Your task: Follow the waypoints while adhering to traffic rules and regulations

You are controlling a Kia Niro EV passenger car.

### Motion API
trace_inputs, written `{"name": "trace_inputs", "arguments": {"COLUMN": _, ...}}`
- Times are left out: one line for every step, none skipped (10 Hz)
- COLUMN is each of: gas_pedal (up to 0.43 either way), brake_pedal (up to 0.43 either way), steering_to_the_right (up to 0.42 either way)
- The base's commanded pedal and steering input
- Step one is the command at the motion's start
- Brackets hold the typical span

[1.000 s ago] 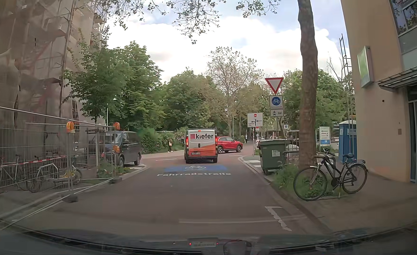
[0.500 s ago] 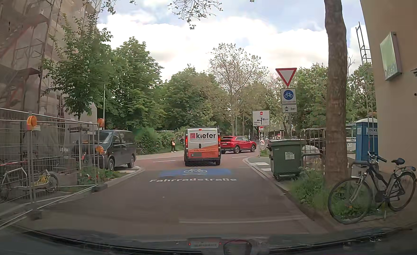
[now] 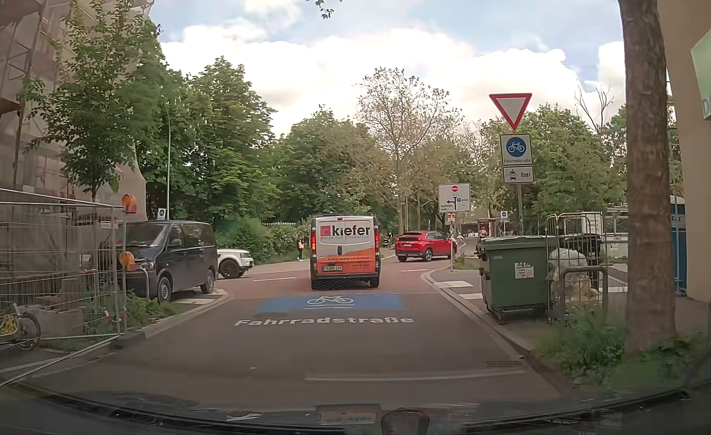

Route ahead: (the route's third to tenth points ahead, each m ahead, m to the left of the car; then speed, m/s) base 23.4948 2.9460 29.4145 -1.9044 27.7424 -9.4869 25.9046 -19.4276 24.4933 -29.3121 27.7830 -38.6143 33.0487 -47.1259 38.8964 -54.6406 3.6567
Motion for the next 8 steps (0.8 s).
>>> {"name": "trace_inputs", "arguments": {"gas_pedal": 0.028, "brake_pedal": 0.000, "steering_to_the_right": 0.007}}
{"name": "trace_inputs", "arguments": {"gas_pedal": 0.020, "brake_pedal": 0.000, "steering_to_the_right": 0.007}}
{"name": "trace_inputs", "arguments": {"gas_pedal": 0.000, "brake_pedal": 0.000, "steering_to_the_right": 0.008}}
{"name": "trace_inputs", "arguments": {"gas_pedal": 0.000, "brake_pedal": 0.000, "steering_to_the_right": 0.008}}
{"name": "trace_inputs", "arguments": {"gas_pedal": 0.000, "brake_pedal": 0.000, "steering_to_the_right": 0.008}}
{"name": "trace_inputs", "arguments": {"gas_pedal": 0.000, "brake_pedal": 0.030, "steering_to_the_right": 0.007}}
{"name": "trace_inputs", "arguments": {"gas_pedal": 0.000, "brake_pedal": 0.104, "steering_to_the_right": 0.006}}
{"name": "trace_inputs", "arguments": {"gas_pedal": 0.000, "brake_pedal": 0.165, "steering_to_the_right": 0.006}}
